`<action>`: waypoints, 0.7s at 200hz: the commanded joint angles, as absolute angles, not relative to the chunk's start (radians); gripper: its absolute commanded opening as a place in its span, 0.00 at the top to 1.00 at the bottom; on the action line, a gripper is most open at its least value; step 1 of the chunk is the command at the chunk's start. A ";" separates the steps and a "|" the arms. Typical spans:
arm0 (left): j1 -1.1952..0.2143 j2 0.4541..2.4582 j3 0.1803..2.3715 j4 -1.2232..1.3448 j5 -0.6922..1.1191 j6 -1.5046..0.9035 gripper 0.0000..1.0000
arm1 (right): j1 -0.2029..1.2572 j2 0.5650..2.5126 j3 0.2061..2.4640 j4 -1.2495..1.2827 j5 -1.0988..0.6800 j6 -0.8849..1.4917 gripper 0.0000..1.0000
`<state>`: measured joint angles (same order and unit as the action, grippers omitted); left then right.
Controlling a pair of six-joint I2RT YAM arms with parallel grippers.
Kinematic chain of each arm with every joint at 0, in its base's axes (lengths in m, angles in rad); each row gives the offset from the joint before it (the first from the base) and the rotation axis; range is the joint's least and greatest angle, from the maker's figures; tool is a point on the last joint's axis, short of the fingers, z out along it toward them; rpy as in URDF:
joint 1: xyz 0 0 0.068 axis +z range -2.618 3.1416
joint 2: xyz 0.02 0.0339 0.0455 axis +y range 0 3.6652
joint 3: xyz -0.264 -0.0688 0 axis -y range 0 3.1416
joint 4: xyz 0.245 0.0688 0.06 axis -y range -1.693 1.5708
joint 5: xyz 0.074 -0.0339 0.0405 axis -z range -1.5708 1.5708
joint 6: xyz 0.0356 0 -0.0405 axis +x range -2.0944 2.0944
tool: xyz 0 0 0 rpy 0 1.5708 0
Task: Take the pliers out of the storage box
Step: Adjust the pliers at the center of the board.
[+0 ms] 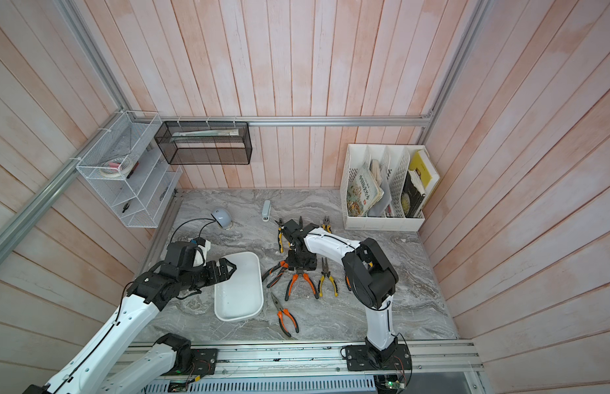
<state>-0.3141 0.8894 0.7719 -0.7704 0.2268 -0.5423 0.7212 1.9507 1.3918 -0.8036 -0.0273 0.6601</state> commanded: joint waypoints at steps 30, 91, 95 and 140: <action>-0.309 0.890 0.770 -0.758 0.215 -0.526 0.00 | 0.718 1.977 1.379 -0.803 -0.004 0.660 0.53; -0.310 0.891 0.769 -0.759 0.216 -0.528 0.00 | 0.719 1.993 1.391 -0.807 -0.003 0.663 0.47; -0.309 0.892 0.769 -0.758 0.216 -0.528 0.00 | 0.718 1.994 1.393 -0.806 -0.002 0.663 0.47; -0.310 0.894 0.770 -0.761 0.216 -0.528 0.00 | 0.717 2.016 1.408 -0.807 0.005 0.651 0.55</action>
<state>-0.3141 0.8936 0.7719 -0.7704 0.2268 -0.5423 0.7212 1.9877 1.3899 -0.8001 -0.0189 0.6533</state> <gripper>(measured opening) 0.998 0.477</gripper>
